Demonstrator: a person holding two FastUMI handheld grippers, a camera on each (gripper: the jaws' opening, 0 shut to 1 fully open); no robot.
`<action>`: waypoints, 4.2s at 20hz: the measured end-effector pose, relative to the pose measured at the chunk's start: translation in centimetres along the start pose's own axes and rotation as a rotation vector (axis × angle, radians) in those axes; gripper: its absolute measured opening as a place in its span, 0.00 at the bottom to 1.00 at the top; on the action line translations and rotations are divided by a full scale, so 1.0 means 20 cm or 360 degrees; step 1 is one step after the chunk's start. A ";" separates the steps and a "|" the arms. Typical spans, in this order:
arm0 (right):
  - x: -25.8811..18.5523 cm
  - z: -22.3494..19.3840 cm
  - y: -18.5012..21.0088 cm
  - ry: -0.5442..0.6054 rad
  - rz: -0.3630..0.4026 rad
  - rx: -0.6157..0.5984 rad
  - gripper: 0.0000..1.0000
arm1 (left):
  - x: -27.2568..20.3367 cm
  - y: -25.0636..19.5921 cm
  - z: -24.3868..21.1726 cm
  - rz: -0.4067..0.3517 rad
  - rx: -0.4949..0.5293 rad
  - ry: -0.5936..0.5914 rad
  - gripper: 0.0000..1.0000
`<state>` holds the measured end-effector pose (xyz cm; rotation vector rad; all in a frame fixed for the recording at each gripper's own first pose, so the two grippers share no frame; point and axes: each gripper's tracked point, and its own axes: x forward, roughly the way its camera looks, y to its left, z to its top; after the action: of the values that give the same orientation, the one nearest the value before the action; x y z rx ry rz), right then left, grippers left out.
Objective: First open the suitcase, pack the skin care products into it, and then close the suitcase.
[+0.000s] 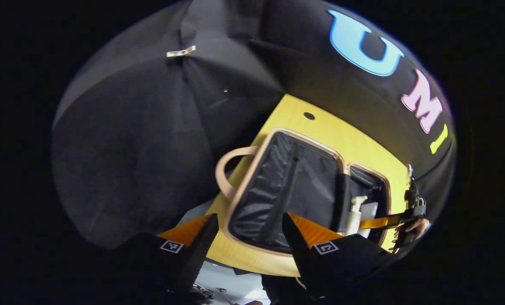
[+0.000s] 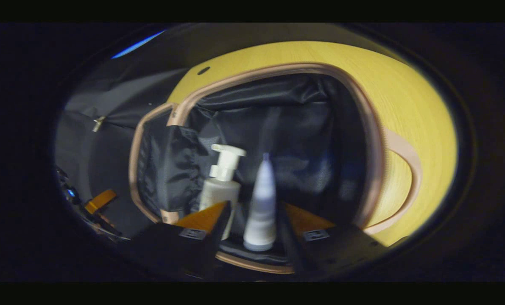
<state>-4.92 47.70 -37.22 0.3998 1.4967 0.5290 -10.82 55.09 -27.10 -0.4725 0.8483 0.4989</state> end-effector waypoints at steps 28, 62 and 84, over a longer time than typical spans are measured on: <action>-0.67 0.22 -0.19 -0.0815 -0.0046 -0.0159 0.98 | 0.78 0.12 0.31 0.0034 0.0305 0.0302 0.12; -1.93 -0.03 -1.14 -0.1380 -0.0384 -0.0365 0.97 | 0.03 -2.10 -0.67 -0.0928 0.1078 0.0279 0.08; -2.99 0.11 -1.00 -0.2244 -0.0598 -0.0689 0.97 | -1.53 -2.15 -0.04 -0.0597 0.0779 -0.1376 0.98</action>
<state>-0.86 -2.03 1.20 0.0646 0.0621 0.1433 -3.28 13.90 5.06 0.0631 0.0212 0.1004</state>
